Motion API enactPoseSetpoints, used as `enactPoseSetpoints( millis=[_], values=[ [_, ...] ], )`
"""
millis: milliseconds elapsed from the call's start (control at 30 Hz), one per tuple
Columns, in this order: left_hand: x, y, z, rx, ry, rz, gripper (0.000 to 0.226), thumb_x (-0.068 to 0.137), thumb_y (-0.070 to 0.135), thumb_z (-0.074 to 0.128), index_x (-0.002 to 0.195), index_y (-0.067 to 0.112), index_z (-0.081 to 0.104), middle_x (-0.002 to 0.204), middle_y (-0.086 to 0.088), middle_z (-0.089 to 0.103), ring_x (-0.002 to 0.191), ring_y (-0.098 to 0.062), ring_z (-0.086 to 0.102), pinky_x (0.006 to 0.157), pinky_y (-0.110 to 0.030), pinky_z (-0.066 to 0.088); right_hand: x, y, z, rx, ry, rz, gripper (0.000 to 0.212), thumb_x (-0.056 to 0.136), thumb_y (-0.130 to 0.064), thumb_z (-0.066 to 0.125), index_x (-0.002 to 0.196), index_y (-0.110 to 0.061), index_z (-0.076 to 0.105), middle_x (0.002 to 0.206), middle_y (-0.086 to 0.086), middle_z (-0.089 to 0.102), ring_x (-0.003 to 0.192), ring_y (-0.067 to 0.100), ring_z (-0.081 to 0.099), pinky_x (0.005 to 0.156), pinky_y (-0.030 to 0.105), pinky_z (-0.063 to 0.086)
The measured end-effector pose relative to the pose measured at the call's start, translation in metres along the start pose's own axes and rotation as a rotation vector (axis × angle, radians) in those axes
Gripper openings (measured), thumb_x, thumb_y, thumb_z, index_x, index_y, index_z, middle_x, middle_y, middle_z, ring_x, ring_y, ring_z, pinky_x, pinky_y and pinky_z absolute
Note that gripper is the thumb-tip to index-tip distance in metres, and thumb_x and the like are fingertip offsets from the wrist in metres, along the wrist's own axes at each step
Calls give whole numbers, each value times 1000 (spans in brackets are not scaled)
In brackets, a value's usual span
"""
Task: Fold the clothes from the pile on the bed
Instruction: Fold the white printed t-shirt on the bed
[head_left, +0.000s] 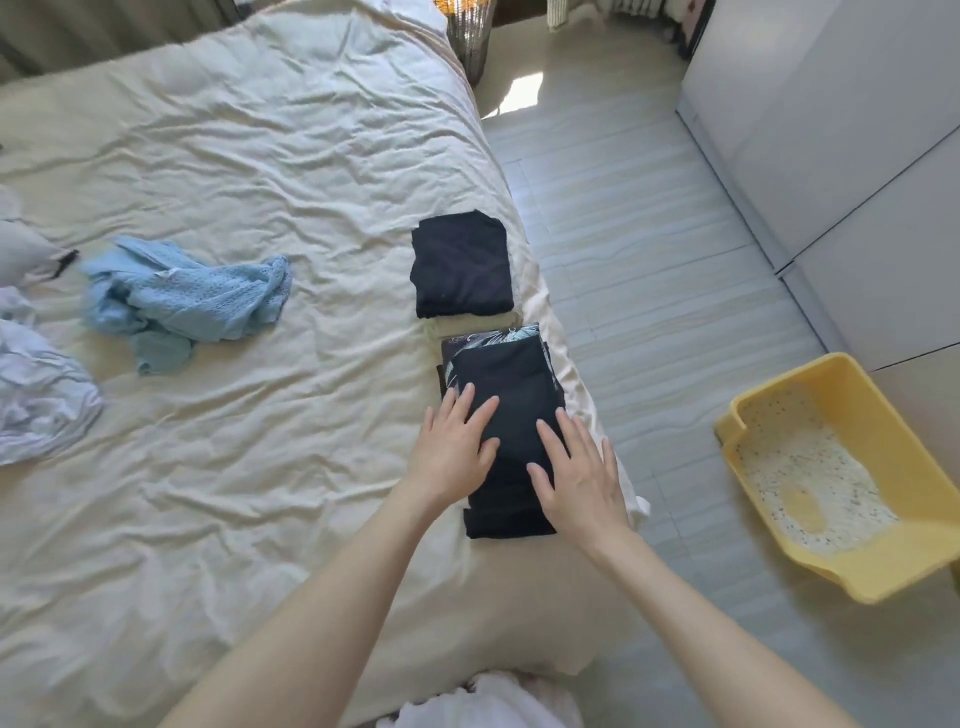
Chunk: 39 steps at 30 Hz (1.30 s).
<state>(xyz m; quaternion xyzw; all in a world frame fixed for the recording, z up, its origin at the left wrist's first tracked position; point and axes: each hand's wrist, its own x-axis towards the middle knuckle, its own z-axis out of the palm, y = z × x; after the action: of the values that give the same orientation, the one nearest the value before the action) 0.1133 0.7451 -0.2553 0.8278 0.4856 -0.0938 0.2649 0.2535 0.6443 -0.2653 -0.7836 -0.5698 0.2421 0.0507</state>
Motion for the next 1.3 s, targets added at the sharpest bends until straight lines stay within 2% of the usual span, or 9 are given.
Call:
enactPoseSetpoints(
  millis=[133, 233, 333, 500, 633, 867, 1067, 1300],
  values=[
    [-83, -32, -16, -109, 184, -81, 54, 99, 32, 39, 149, 27, 20, 159, -1, 5, 147, -20, -2, 118, -38, 6, -13, -46, -21, -58, 63, -210, 57, 97, -36, 45, 149, -20, 27, 158, 4, 15, 147, 21, 9, 118, 47, 6],
    [-156, -69, -19, -187, 306, -214, 54, 97, 30, 45, 148, 26, 25, 158, -1, 10, 147, -20, 0, 117, -36, 5, -30, -95, -22, -70, 86, -345, 56, 94, -33, 53, 145, -15, 37, 155, 9, 26, 145, 26, 19, 116, 52, 13],
    [-231, -109, -16, -275, 414, -386, 55, 96, 28, 49, 147, 25, 29, 158, -2, 14, 147, -21, 3, 117, -38, 7, -56, -153, -7, -116, 27, -463, 56, 97, -39, 44, 148, -20, 28, 157, 6, 19, 147, 22, 11, 117, 47, 6],
    [-341, -176, -9, -373, 523, -606, 54, 99, 34, 38, 149, 30, 17, 159, 2, 1, 146, -15, -9, 117, -34, -3, -103, -255, 29, -167, -71, -654, 59, 99, -45, 34, 151, -27, 12, 160, -1, 4, 147, 17, -4, 118, 43, -2],
    [-423, -224, -5, -430, 622, -682, 54, 99, 32, 39, 149, 29, 18, 159, 2, 2, 146, -16, -8, 118, -34, 0, -144, -335, 64, -149, -64, -753, 58, 98, -43, 39, 150, -25, 19, 159, 0, 12, 147, 18, 3, 118, 44, 1],
    [-547, -297, 28, -521, 644, -785, 55, 99, 32, 39, 149, 31, 16, 159, 1, 3, 146, -17, -8, 117, -33, 1, -206, -427, 136, -230, -161, -821, 58, 98, -46, 37, 149, -24, 21, 158, -1, 15, 147, 19, 5, 118, 44, 1],
    [-578, -365, 32, -553, 628, -856, 54, 99, 34, 39, 149, 28, 19, 159, 0, 1, 146, -17, -9, 119, -36, 3, -209, -496, 176, -242, -208, -852, 58, 98, -46, 37, 149, -24, 21, 158, -1, 18, 147, 17, 6, 118, 42, 3],
    [-537, -433, 29, -680, 564, -846, 55, 99, 32, 40, 149, 25, 20, 159, 0, 2, 146, -18, -7, 118, -36, 4, -159, -536, 222, -306, -288, -747, 57, 99, -42, 38, 149, -21, 23, 156, 1, 23, 146, 18, 11, 118, 42, 9]
  ],
)
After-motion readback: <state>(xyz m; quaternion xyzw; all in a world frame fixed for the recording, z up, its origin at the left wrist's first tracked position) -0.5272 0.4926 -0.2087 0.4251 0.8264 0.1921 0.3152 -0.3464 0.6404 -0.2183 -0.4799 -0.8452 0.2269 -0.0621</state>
